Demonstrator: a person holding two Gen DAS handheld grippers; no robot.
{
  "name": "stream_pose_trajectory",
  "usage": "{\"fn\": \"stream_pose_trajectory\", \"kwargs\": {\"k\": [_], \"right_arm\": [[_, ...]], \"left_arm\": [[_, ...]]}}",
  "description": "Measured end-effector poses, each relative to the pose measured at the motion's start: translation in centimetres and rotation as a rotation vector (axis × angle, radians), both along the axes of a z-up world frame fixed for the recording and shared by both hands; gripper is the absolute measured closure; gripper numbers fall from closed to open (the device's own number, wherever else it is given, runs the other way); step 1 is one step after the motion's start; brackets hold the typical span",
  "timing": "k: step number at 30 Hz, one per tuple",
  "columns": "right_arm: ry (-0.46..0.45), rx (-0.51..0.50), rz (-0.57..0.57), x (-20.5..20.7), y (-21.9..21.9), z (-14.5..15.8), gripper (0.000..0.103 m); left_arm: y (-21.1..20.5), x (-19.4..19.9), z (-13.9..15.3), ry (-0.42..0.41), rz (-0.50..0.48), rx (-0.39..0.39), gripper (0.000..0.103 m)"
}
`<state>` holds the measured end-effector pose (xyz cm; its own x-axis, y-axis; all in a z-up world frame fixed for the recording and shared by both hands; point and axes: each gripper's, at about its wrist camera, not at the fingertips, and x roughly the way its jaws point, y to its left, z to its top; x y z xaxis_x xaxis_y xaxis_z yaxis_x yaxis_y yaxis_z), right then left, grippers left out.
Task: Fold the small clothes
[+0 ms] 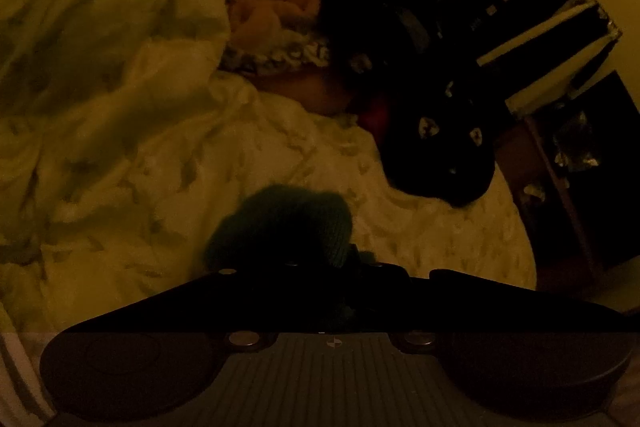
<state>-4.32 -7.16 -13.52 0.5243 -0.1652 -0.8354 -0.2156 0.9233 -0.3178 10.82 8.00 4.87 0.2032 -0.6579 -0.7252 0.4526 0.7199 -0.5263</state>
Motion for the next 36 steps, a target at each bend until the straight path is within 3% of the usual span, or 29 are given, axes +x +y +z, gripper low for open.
{"fn": "stream_pose_trajectory", "kwargs": {"k": [3,4,5,7,11,13,17,20,22,24,25,26,28,31,34,36], "right_arm": [[0.016,-0.07,0.022,1.5,0.4,-1.6,0.033],[-0.003,-0.064,-0.001,1.8,0.0,-1.2,0.061],[-0.005,-0.04,-0.038,2.1,-0.4,-0.7,0.079],[-0.041,0.104,-0.169,2.0,-2.4,1.6,0.083],[-0.106,0.29,-0.38,-0.9,-6.3,5.4,0.085],[-0.114,0.431,-0.506,-3.6,-8.6,6.7,0.09],[-0.067,0.449,-0.631,-7.5,-10.3,6.1,0.101],[-0.023,0.433,-0.669,-8.7,-11.1,4.9,0.101],[-0.037,0.434,-0.654,-9.0,-10.7,5.2,0.101],[-0.033,0.442,-0.583,-8.4,-9.6,5.6,0.09],[-0.028,0.467,-0.549,-7.9,-9.0,5.7,0.069],[-0.031,0.503,-0.532,-7.8,-8.4,6.0,0.052],[-0.026,0.669,-0.53,-7.6,-7.5,6.2,0.044],[0.05,0.94,-0.594,-6.7,-6.7,4.3,0.04],[0.087,1.046,-0.716,-5.4,-6.2,1.7,0.037],[0.082,1.061,-0.785,-4.3,-6.4,0.1,0.037]], "left_arm": [[0.1,0.6,-0.6,0.001,-0.008,0.016,0.022],[0.2,0.8,-0.9,0.004,-0.006,0.023,0.022],[0.4,1.0,-1.3,0.01,-0.002,0.03,0.022],[0.9,1.5,-2.2,0.019,0.011,0.039,0.017],[2.2,2.5,-5.8,0.055,0.06,0.111,0.0],[2.6,2.9,-8.1,0.09,0.062,0.157,0.0],[3.2,3.1,-13.0,0.162,0.064,0.247,0.0],[3.4,3.5,-16.1,0.192,0.087,0.309,0.0],[3.7,4.0,-17.4,0.229,0.107,0.309,0.0],[3.8,4.3,-18.1,0.242,0.111,0.311,0.0],[3.8,4.5,-18.4,0.233,0.109,0.33,0.0],[3.7,4.6,-18.5,0.223,0.106,0.345,0.0],[3.8,4.8,-18.6,0.21,0.088,0.354,0.0],[4.0,4.7,-18.4,0.205,0.054,0.361,0.0],[4.5,4.1,-18.7,0.2,0.033,0.37,0.0],[4.7,3.9,-19.2,0.209,0.037,0.372,0.0]]}}
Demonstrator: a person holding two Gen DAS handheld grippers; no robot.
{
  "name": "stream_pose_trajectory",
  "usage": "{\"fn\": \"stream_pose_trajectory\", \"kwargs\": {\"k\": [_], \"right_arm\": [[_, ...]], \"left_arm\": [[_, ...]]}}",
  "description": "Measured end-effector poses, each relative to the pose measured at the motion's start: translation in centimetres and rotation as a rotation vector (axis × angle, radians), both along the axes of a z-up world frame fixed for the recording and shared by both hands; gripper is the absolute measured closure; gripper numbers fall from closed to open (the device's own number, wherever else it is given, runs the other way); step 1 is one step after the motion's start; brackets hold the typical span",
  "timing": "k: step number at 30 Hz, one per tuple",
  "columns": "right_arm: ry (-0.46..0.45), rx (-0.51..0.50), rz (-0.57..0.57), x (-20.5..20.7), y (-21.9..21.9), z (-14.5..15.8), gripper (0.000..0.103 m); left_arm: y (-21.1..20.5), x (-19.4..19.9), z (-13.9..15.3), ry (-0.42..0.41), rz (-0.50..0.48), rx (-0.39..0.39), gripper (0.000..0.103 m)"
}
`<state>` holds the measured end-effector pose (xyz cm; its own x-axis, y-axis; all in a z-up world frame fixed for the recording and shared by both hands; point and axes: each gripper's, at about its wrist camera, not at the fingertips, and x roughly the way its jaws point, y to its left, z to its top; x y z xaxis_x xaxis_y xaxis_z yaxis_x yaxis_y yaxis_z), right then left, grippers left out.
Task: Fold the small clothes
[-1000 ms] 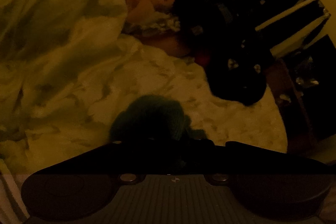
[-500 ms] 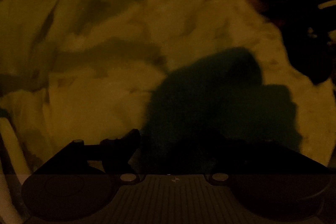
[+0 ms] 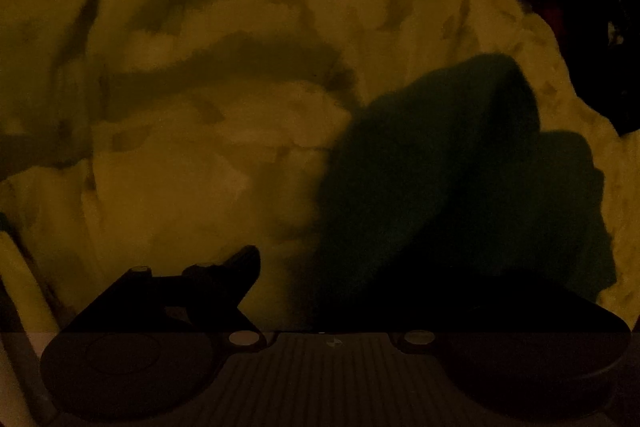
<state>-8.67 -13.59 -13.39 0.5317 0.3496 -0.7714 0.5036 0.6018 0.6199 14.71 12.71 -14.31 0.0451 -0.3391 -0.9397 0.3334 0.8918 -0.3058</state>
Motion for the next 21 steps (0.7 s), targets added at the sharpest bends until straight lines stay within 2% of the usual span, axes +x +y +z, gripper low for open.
{"fn": "stream_pose_trajectory", "kwargs": {"k": [2,3,4,5,6,8,9,12,14,15,18,21], "right_arm": [[0.027,0.03,-0.086,0.9,-0.6,-1.4,0.039],[0.026,0.057,-0.128,1.2,-1.1,-1.7,0.04],[0.018,0.088,-0.164,1.2,-1.5,-2.0,0.045],[0.015,0.116,-0.195,1.2,-2.0,-2.0,0.069],[0.017,0.133,-0.206,1.1,-2.3,-1.8,0.081],[-0.004,0.178,-0.237,0.3,-3.0,-1.2,0.092],[-0.036,0.2,-0.264,-0.5,-3.4,-0.4,0.092],[-0.165,0.282,-0.339,-2.9,-5.6,3.8,0.093],[-0.28,0.337,-0.363,-4.7,-7.3,7.8,0.093],[-0.338,0.358,-0.364,-5.6,-8.1,9.8,0.093],[-0.534,0.375,-0.337,-8.1,-10.6,16.8,0.093],[-0.696,0.301,-0.26,-10.4,-12.5,23.7,0.093]], "left_arm": [[-0.3,-0.1,-0.2,-0.011,0.001,-0.007,0.0],[-0.4,0.0,-0.1,0.0,0.005,-0.033,0.005],[-0.6,0.1,0.0,0.022,0.014,-0.057,0.014],[-0.7,0.1,0.3,0.036,0.029,-0.079,0.015],[-0.8,0.0,0.7,0.034,0.038,-0.105,0.026],[-0.5,-0.3,2.2,0.04,0.066,-0.169,0.028],[-0.1,-0.5,3.0,0.05,0.091,-0.215,0.03],[1.2,-1.2,6.7,0.083,0.18,-0.415,0.032],[2.5,-2.3,10.7,0.084,0.212,-0.606,0.032],[2.7,-2.8,12.5,0.073,0.209,-0.663,0.033],[3.1,-5.2,20.2,-0.022,0.138,-0.833,0.033],[2.5,-7.3,26.7,-0.083,0.077,-0.978,0.032]]}}
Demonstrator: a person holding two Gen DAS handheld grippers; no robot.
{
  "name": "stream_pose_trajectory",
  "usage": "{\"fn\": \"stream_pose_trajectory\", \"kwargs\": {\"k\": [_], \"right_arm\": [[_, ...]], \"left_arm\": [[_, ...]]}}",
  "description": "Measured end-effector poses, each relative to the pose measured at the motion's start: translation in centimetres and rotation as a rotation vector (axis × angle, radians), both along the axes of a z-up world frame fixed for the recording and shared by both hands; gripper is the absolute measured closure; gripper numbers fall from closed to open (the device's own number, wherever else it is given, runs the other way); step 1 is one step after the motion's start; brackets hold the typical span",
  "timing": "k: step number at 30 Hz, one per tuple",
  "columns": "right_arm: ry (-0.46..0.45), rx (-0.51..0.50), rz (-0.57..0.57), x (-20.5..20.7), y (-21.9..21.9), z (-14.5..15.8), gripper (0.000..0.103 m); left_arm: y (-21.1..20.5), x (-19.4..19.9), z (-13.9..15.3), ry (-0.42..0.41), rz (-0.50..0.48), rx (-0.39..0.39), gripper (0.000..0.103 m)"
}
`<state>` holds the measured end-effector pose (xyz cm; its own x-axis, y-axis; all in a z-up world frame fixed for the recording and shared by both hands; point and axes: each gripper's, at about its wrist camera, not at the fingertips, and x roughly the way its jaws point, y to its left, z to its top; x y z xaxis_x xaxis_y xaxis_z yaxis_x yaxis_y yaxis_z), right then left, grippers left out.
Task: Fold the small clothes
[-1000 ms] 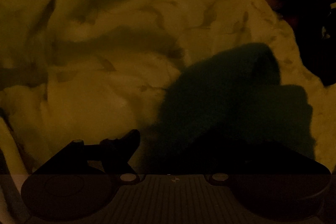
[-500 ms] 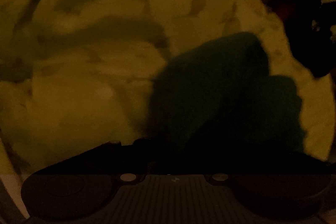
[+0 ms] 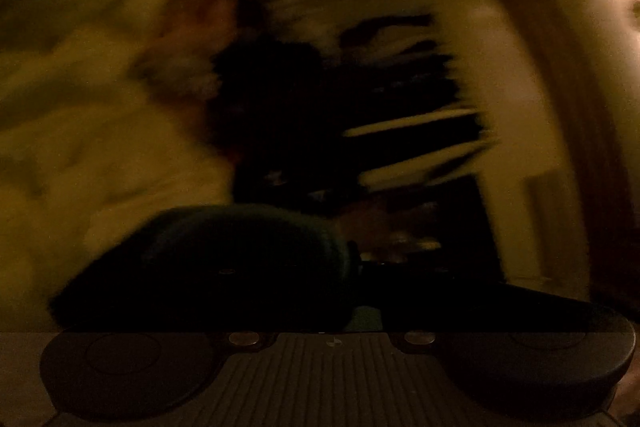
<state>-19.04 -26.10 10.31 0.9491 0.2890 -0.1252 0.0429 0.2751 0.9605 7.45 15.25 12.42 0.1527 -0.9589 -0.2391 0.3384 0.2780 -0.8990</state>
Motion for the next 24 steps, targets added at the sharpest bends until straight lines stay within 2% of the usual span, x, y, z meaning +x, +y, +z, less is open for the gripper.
{"fn": "stream_pose_trajectory", "kwargs": {"k": [3,7,11,14,17,21,24], "right_arm": [[-0.162,0.017,0.037,-2.4,-1.0,4.1,0.093],[-0.335,0.06,0.111,-5.5,-1.7,7.9,0.093],[-0.451,0.062,0.156,-9.0,-2.2,10.9,0.093],[-0.535,0.039,0.163,-11.2,-2.7,13.4,0.093],[-0.612,0.005,0.168,-11.4,-3.6,15.5,0.093],[-0.622,0.035,0.158,-9.7,-4.3,15.6,0.093],[-0.639,0.021,0.178,-9.8,-4.1,15.7,0.093]], "left_arm": [[-1.1,-2.7,5.4,-0.116,-0.044,-0.087,0.032],[-0.1,-7.0,10.1,-0.197,-0.093,-0.128,0.032],[1.8,-10.4,13.5,-0.218,-0.093,-0.092,0.03],[1.9,-12.3,16.8,-0.309,-0.078,-0.066,0.029],[1.2,-11.9,18.0,-0.327,-0.052,-0.101,0.029],[1.1,-10.7,17.9,-0.303,-0.006,-0.123,0.029],[1.4,-11.6,18.6,-0.383,-0.028,-0.121,0.029]]}}
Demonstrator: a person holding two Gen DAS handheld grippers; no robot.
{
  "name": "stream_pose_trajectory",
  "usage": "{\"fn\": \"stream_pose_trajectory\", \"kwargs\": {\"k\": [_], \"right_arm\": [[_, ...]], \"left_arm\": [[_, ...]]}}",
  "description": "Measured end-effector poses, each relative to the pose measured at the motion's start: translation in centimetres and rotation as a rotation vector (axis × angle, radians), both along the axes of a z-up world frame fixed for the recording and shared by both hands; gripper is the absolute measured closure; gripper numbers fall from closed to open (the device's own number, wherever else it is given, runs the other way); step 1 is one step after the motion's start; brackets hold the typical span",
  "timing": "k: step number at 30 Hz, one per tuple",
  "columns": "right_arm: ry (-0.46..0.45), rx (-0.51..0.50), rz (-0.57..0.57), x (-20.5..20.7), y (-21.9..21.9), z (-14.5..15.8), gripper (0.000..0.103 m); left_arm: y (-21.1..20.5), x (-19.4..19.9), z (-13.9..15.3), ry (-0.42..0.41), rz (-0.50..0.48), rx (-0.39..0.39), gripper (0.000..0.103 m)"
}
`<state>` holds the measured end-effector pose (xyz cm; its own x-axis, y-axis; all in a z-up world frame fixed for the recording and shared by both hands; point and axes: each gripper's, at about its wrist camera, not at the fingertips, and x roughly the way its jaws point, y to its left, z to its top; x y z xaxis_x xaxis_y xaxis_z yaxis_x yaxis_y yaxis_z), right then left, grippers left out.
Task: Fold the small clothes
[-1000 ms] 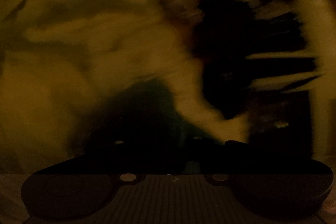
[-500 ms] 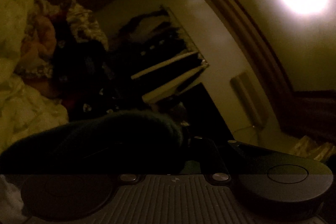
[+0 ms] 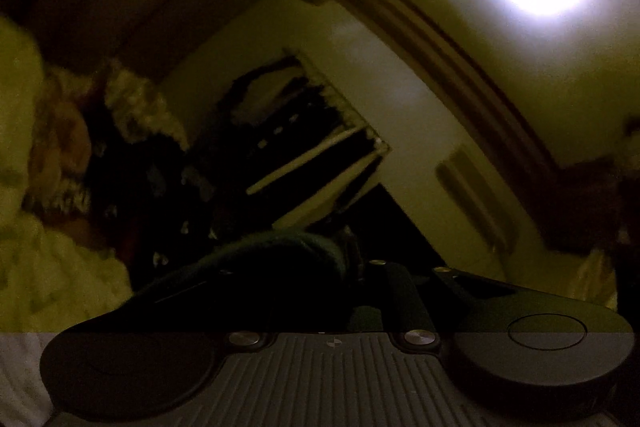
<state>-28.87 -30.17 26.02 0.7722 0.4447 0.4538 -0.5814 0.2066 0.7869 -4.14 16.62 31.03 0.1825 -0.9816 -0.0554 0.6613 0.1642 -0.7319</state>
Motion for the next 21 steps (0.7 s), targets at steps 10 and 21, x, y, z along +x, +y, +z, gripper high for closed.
{"fn": "stream_pose_trajectory", "kwargs": {"k": [10,21], "right_arm": [[0.04,-0.036,0.059,0.0,0.2,-0.1,0.093],[0.8,-0.458,-0.267,17.0,-1.6,-9.4,0.081]], "left_arm": [[2.4,1.6,-1.7,0.073,-0.118,-0.007,0.027],[-12.4,14.5,-15.9,0.015,0.229,0.628,0.0]]}}
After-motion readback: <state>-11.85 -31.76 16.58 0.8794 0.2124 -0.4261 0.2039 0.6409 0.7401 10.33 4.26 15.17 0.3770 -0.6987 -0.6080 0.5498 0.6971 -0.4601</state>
